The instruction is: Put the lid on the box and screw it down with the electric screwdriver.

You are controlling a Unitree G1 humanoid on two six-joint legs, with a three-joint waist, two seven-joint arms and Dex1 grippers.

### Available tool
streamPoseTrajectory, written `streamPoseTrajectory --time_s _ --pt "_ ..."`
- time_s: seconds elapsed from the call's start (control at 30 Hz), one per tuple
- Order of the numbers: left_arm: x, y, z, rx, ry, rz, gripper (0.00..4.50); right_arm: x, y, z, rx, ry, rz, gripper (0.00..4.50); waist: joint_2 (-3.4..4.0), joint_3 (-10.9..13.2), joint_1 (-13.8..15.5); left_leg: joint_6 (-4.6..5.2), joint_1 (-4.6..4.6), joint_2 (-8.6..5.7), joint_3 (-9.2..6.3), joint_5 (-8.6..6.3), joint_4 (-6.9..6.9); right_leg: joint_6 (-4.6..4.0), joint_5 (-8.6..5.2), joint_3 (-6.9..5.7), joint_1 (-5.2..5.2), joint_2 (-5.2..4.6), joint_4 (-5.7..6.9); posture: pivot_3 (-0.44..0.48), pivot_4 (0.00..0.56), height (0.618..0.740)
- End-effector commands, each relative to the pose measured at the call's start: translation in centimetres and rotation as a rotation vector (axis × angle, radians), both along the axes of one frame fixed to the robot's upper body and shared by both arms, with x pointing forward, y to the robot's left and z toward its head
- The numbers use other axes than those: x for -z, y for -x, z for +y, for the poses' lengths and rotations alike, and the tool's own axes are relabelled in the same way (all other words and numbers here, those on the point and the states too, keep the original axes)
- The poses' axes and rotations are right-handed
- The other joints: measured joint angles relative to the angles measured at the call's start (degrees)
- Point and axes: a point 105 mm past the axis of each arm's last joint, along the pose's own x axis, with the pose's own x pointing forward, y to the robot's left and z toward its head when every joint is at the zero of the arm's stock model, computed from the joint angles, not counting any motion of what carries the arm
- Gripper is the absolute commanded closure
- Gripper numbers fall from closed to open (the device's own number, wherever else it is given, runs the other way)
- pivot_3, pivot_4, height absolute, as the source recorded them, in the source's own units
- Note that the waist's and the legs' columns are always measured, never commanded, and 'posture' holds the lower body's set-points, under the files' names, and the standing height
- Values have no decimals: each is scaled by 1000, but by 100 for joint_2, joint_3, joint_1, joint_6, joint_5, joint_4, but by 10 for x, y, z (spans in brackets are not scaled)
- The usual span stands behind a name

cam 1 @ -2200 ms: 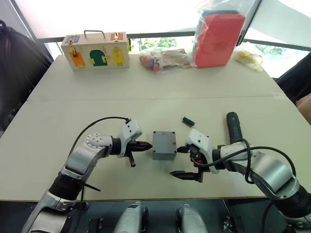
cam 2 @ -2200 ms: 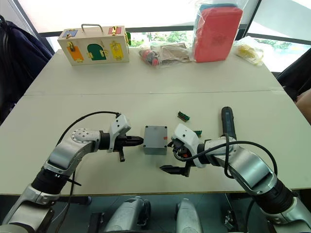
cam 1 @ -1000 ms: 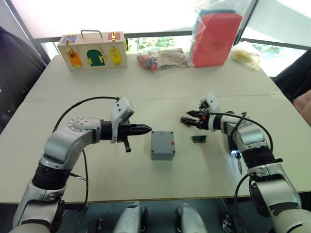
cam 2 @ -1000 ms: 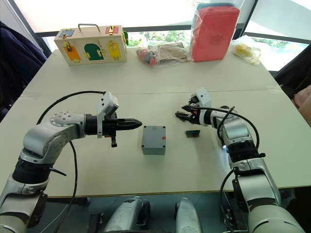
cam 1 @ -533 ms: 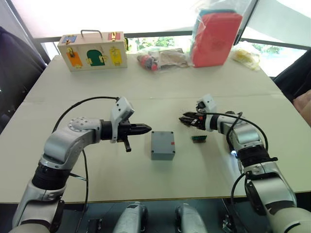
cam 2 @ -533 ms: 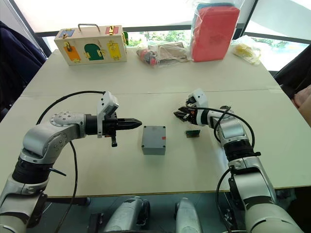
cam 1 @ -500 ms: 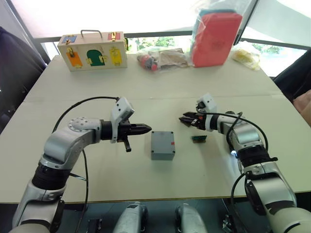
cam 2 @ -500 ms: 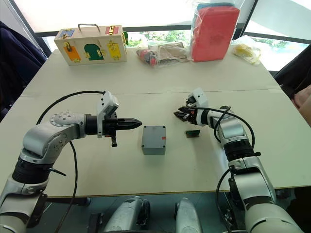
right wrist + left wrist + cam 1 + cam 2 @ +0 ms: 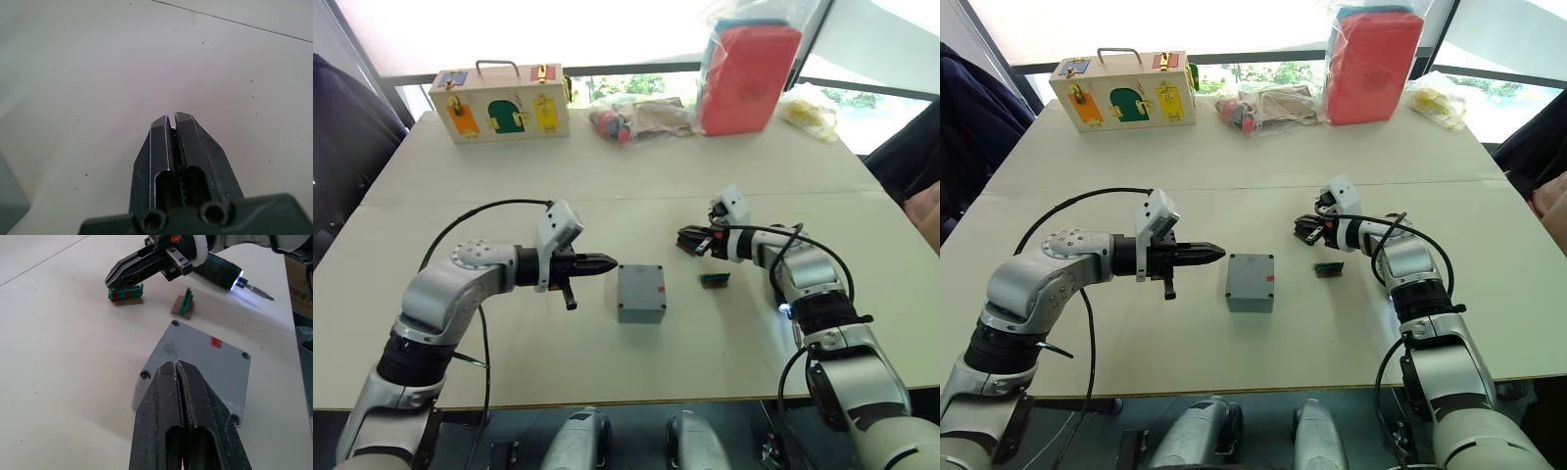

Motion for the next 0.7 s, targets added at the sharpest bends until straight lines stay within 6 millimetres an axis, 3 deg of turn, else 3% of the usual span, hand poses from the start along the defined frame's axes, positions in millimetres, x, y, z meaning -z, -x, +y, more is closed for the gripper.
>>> streamPoseTrajectory --time_s 0.03,0.37,0.53,0.7 --pt "-10 2 0 11 11 -46 4500 -32 -2 -2 -4 -37 -90 4413 0 0 0 0 0 0 0 0 0 0 0 0 0 0 0 0 150 740" --pt "-10 0 1 12 17 -43 4500 -67 8 -2 -19 -108 -145 4413 1 0 4 0 0 0 0 0 0 0 0 0 0 -1 0 0 150 740" --pt "-12 7 11 30 -3 -25 4500 -83 44 13 -137 -152 -142 4413 1 0 9 0 -2 1 0 0 -3 0 0 0 -4 -1 0 0 150 740" --pt "-8 14 19 49 -35 -2 4500 -71 90 33 -268 -127 -70 4413 1 0 34 13 -2 1 -1 -8 -4 -1 0 1 -3 -6 -1 0 150 740"
